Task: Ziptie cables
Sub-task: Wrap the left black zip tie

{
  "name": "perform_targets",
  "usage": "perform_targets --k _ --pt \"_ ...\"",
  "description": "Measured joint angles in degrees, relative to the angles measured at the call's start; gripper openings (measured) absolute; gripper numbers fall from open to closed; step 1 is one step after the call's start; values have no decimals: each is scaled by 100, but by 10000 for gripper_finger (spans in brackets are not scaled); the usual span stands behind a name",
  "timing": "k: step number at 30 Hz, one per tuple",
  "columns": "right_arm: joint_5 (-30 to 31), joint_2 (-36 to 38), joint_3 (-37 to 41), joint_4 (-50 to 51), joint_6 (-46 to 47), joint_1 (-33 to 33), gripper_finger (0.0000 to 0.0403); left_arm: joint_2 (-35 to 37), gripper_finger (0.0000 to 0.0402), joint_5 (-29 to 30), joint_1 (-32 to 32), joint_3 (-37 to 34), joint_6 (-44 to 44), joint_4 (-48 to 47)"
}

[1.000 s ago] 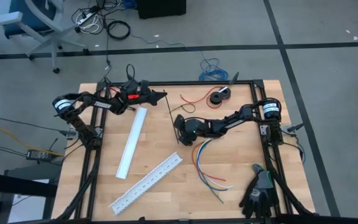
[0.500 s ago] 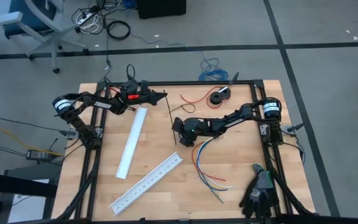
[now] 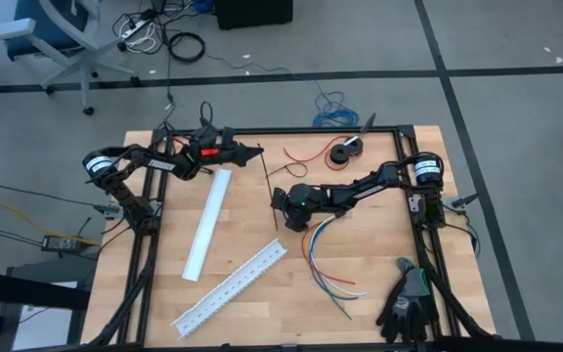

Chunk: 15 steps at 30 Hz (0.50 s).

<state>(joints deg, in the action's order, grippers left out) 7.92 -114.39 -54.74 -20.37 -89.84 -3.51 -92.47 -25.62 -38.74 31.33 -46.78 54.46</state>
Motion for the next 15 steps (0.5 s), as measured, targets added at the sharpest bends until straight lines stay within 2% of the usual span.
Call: perform_targets --k 15 --pt "-538 13 -2 223 169 124 43 0 0 45 -100 0 -39 4"
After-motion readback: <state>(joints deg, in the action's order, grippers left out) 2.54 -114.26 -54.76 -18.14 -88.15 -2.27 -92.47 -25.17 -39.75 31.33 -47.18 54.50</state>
